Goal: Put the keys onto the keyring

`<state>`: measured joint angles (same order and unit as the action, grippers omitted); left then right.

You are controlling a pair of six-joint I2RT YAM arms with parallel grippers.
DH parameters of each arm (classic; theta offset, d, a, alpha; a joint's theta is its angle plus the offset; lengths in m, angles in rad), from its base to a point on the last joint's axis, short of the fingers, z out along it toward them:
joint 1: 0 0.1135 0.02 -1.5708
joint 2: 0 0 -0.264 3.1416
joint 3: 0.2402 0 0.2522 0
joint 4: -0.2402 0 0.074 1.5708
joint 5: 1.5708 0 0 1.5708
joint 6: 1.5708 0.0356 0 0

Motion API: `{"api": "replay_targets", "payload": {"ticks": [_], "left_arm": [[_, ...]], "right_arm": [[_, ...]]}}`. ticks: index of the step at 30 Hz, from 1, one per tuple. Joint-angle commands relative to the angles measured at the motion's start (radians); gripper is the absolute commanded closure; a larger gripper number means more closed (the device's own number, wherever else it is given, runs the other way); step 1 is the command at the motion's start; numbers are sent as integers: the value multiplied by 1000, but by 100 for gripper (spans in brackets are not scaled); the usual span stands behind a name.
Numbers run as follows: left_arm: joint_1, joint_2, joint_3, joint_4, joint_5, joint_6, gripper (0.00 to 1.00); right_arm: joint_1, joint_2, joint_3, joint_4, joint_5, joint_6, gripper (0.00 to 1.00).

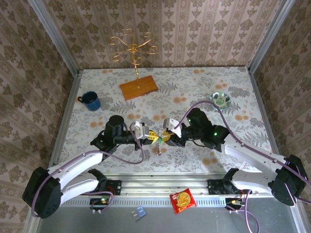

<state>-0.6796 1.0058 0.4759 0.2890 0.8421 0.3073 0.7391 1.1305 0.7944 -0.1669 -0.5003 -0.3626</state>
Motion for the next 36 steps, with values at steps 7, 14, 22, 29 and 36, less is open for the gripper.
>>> {"api": "replay_targets", "payload": {"ticks": [7, 14, 22, 29, 36], "left_arm": [[-4, -19, -3, 52, 37, -14, 100], [-4, -20, -3, 51, 37, -15, 100], [-6, -22, 1, 56, 45, -22, 100], [-10, -5, -5, 72, 39, -23, 100], [-14, 4, -29, 133, 29, -55, 100]], "right_arm": [[0, 21, 15, 34, -22, 8, 84], [-1, 22, 19, 26, -28, -7, 100], [-4, 58, 31, -45, 69, -40, 100], [-4, 77, 58, -73, 20, -39, 100], [-6, -8, -8, -1, 25, -25, 75]]}}
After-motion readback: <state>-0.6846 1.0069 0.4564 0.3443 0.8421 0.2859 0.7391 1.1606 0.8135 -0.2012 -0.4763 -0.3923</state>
